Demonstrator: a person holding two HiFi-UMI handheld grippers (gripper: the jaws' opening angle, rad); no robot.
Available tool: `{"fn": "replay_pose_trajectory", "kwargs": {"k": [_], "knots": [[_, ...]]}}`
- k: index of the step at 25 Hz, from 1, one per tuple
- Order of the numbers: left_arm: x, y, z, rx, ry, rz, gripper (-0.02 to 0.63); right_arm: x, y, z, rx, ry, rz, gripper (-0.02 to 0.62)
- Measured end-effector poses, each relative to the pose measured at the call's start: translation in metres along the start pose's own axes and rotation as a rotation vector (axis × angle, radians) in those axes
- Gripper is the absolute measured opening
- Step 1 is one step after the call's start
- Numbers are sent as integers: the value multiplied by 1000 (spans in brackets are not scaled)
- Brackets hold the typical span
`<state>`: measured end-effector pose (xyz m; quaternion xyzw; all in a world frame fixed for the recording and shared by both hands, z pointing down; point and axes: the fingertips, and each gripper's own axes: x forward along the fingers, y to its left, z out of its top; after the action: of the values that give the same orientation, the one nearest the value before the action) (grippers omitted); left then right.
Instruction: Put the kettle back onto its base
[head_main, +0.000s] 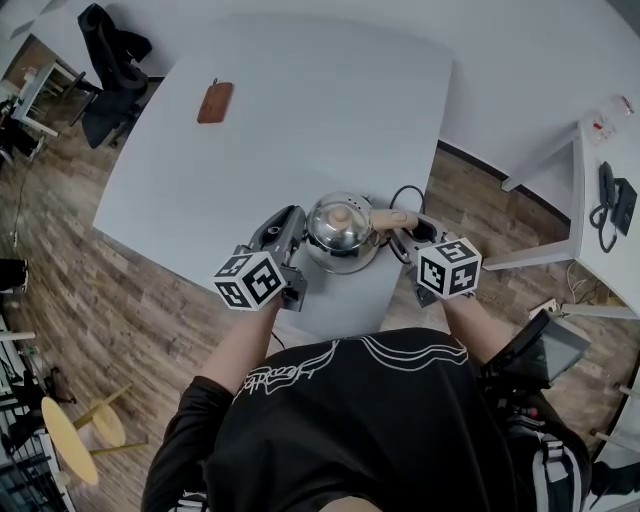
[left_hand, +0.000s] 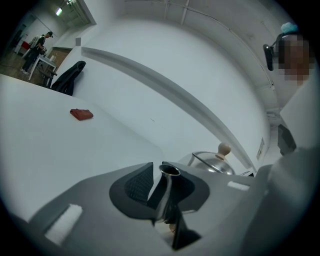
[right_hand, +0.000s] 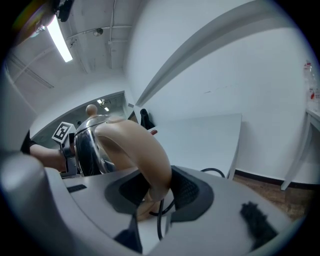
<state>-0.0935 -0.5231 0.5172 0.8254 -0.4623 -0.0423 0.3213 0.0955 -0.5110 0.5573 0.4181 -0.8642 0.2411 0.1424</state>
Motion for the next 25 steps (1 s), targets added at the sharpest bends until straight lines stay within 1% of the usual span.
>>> {"fn": "replay_pose_trajectory", "kwargs": {"k": [7, 8, 10, 15, 20, 25], "knots": [[-1, -1, 3, 6, -46, -37, 63, -2, 1, 3, 43, -66, 19, 128], [-1, -1, 3, 6, -48, -38, 71, -2, 0, 4, 50, -73, 19, 133], [-2, -1, 3, 6, -48, -38, 82, -3, -2, 5, 56, -78, 13, 163], [-14, 3, 6, 12, -69, -37, 168, -9, -5, 1, 40, -55, -5, 186], [-33, 1, 5, 7, -93, -40, 170, -25, -3, -5, 48, -74, -45, 186], [-64, -9, -10, 14, -74, -34, 170, -55, 12, -3, 64, -121, -60, 186]]}}
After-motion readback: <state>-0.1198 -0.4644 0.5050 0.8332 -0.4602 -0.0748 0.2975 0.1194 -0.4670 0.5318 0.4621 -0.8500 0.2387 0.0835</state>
